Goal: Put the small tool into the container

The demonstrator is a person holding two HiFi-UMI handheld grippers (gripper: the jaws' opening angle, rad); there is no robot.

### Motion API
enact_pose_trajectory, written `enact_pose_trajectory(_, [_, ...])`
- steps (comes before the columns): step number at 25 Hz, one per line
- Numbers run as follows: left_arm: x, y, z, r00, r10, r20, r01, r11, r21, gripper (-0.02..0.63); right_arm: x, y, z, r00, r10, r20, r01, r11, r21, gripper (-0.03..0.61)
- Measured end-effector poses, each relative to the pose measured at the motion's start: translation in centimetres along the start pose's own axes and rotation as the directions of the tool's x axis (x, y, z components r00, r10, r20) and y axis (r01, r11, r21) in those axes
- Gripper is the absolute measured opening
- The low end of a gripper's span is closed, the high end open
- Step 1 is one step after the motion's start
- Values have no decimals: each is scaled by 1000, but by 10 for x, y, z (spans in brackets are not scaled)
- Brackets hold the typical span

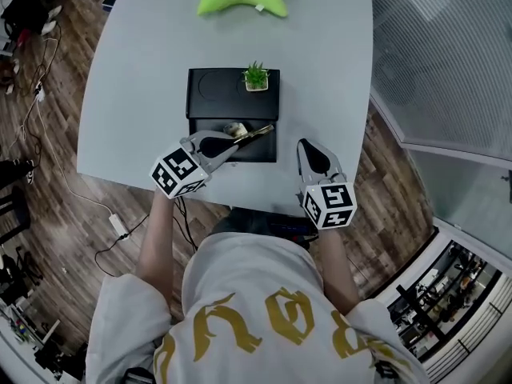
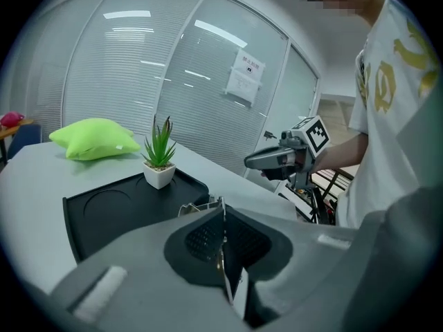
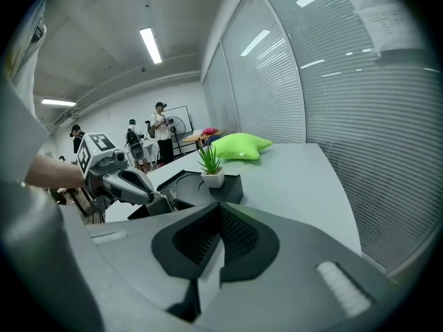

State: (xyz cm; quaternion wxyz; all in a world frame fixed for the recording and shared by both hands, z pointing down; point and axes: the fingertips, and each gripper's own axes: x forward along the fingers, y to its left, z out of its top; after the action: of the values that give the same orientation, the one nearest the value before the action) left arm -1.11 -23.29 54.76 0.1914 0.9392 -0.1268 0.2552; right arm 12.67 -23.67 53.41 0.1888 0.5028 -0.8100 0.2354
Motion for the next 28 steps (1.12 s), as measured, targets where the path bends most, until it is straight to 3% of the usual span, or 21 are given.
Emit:
enact_pose_trajectory(9, [9,3,-7,989,-141,-35,141,990,-17,9,20,-2,-9,999,35,-39,-34,999,8,14])
enact_pose_trajectory(13, [15,9,-19,979,-160,-130,164,986,20,8,24,-3,-11,998,44,-48,-43,999,10,14])
enact_pose_trajectory(18, [25,10,-41,954,-204,-220,204,979,-24,8,24,-4,-14,997,49,-53,-48,999,17,14])
enact_pose_trajectory(23, [37,39,-61,945,-26,-325,22,1000,-17,40,21,-9,-18,997,49,-60,-47,998,34,14])
enact_pose_trajectory(28, [46,41,-60,933,48,-356,-23,997,73,55,15,-7,-15,998,63,-32,-61,997,55,15])
